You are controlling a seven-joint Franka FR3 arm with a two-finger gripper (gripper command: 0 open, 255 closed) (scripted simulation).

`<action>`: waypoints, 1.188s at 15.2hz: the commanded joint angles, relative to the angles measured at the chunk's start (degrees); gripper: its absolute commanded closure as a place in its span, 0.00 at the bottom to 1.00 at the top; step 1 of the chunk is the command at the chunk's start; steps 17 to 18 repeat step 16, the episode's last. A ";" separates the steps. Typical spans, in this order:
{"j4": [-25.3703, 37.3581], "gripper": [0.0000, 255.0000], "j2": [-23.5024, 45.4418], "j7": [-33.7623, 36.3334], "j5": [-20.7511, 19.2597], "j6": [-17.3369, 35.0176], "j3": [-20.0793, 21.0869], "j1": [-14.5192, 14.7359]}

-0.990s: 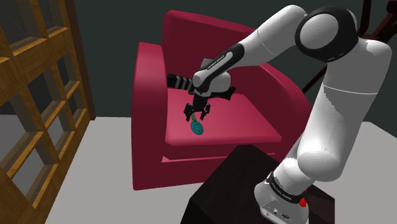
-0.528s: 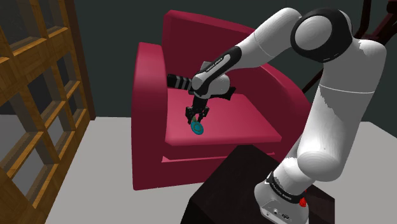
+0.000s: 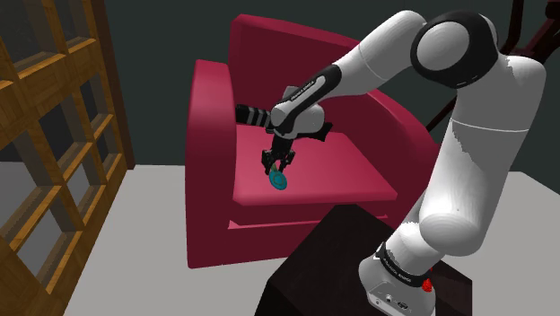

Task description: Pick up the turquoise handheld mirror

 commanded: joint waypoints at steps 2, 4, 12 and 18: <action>-0.11 1.00 -1.78 0.68 -0.79 -1.67 -0.33 0.20; -0.06 1.00 -3.11 1.21 -1.39 -3.01 -0.56 0.32; 0.67 1.00 -8.10 3.21 -3.60 -8.52 -1.22 0.62; 1.02 1.00 -9.33 3.70 -4.12 -10.05 -1.33 0.66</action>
